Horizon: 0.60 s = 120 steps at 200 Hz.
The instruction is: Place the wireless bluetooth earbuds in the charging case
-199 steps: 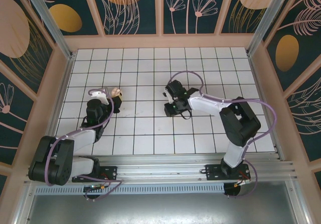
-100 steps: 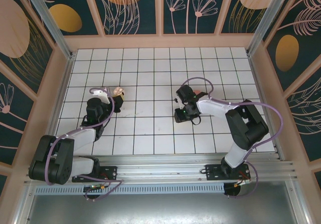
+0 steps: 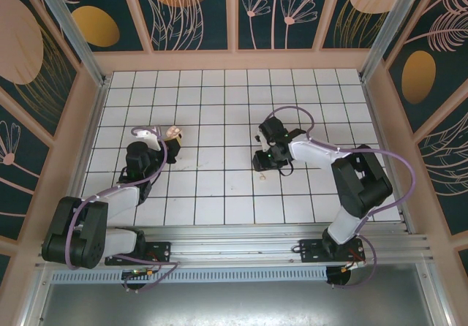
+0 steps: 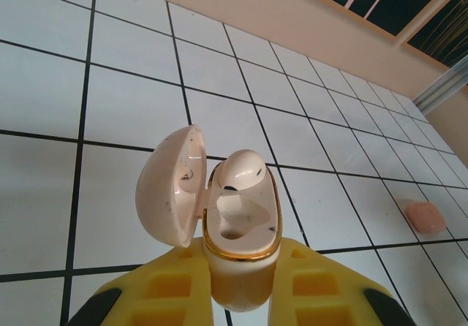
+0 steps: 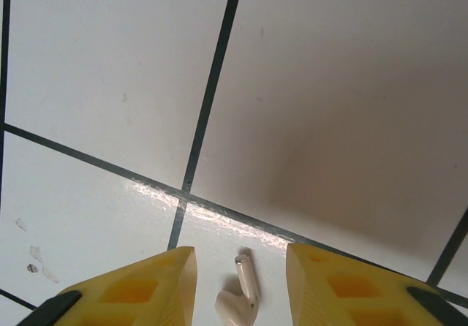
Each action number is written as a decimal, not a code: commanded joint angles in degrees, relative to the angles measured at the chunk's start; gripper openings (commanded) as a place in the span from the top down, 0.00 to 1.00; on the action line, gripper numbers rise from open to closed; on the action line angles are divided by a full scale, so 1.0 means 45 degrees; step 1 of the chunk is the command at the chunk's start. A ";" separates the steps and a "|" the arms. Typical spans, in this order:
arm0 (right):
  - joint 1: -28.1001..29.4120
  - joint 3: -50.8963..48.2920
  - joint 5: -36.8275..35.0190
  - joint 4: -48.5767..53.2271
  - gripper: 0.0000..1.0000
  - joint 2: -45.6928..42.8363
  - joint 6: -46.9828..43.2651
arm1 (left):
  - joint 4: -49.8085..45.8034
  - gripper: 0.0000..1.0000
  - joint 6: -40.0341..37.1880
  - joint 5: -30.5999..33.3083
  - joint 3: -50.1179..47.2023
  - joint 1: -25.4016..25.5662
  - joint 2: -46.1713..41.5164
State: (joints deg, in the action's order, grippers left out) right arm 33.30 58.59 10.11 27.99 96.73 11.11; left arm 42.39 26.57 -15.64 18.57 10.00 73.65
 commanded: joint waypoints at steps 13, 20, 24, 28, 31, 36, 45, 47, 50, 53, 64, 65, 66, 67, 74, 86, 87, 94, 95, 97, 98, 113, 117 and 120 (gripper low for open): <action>-0.0030 0.0128 0.0595 0.0543 0.63 0.0341 0.0380 | -0.0041 0.90 -0.0337 -0.0133 0.0385 -0.0093 -0.0097; -0.0019 0.0072 0.0724 0.0476 0.63 0.0363 0.0382 | -0.0026 0.89 -0.0333 -0.0119 0.0386 -0.0101 -0.0068; -0.0017 0.0049 0.0785 0.0460 0.63 0.0393 0.0394 | -0.0026 0.90 -0.0327 -0.0128 0.0383 -0.0096 -0.0048; -0.0017 0.0032 0.0831 0.0428 0.63 0.0419 0.0401 | -0.0003 0.90 -0.0318 -0.0147 0.0411 -0.0093 -0.0029; -0.0017 0.0023 0.0865 0.0412 0.64 0.0446 0.0401 | -0.0006 0.90 -0.0308 -0.0139 0.0413 -0.0093 -0.0020; 0.0015 0.0008 0.0906 0.0403 0.63 0.0497 0.0401 | 0.0012 0.90 -0.0304 -0.0154 0.0439 -0.0098 -0.0013; 0.0039 0.0035 0.0937 0.0375 0.64 0.0603 0.0401 | 0.0031 0.90 -0.0265 -0.0176 0.0442 -0.0099 0.0032; 0.0040 0.0029 0.0954 0.0366 0.64 0.0631 0.0401 | 0.0032 0.90 -0.0275 -0.0177 0.0444 -0.0099 0.0038; 0.0037 0.0028 0.0981 0.0351 0.64 0.0677 0.0401 | 0.0033 0.90 -0.0278 -0.0177 0.0449 -0.0094 0.0023; 0.0041 0.0027 0.1004 0.0322 0.64 0.0705 0.0401 | 0.0033 0.90 -0.0262 -0.0177 0.0462 -0.0098 0.0053; 0.0044 0.0023 0.1083 0.0237 0.64 0.0811 0.0460 | 0.0033 0.90 -0.0240 -0.0214 0.0496 -0.0108 0.0049; 0.0043 0.0015 0.1088 0.0222 0.64 0.0820 0.0470 | 0.0033 0.90 -0.0240 -0.0215 0.0490 -0.0110 0.0045; 0.0052 0.0012 0.1091 0.0214 0.64 0.0825 0.0484 | 0.0033 0.90 -0.0240 -0.0216 0.0486 -0.0102 0.0043; 0.0057 0.0010 0.1092 0.0210 0.64 0.0817 0.0482 | 0.0033 0.90 -0.0240 -0.0216 0.0485 -0.0097 0.0041; 0.0061 -0.0001 0.1093 0.0155 0.64 0.0848 0.0508 | 0.0022 0.90 -0.0242 -0.0206 0.0502 -0.0096 0.0039; 0.0090 -0.0031 0.1132 0.0121 0.63 0.0903 0.0520 | -0.0016 0.90 -0.0281 -0.0195 0.0503 -0.0095 0.0018; 0.0095 -0.0031 0.1132 0.0115 0.64 0.0905 0.0519 | -0.0021 0.90 -0.0280 -0.0196 0.0513 -0.0104 0.0010; 0.0109 -0.0049 0.1166 0.0100 0.64 0.0914 0.0520 | -0.0026 0.90 -0.0269 -0.0197 0.0512 -0.0096 0.0020; 0.0114 -0.0050 0.1169 0.0094 0.64 0.0920 0.0529 | -0.0036 0.90 -0.0274 -0.0197 0.0517 -0.0094 0.0011; 0.0118 -0.0060 0.1186 0.0076 0.64 0.0915 0.0531 | -0.0043 0.90 -0.0278 -0.0197 0.0521 -0.0094 0.0018; 0.0119 -0.0065 0.1198 0.0073 0.64 0.0921 0.0534 | -0.0044 0.90 -0.0278 -0.0197 0.0522 -0.0093 0.0019; 0.0129 -0.0123 0.1425 -0.0064 0.64 0.0878 0.0499 | -0.0065 0.89 -0.0282 -0.0180 0.0513 -0.0093 0.0035; 0.0136 -0.0154 0.1504 -0.0117 0.64 0.0870 0.0499 | -0.0065 0.89 -0.0296 -0.0191 0.0522 -0.0094 0.0040; 0.0139 -0.0176 0.1574 -0.0166 0.64 0.0851 0.0501 | -0.0065 0.89 -0.0271 -0.0196 0.0525 -0.0098 0.0040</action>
State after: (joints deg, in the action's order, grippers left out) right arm 33.47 58.48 14.79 28.45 100.31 12.58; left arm 41.76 26.35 -16.03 19.40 10.00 73.65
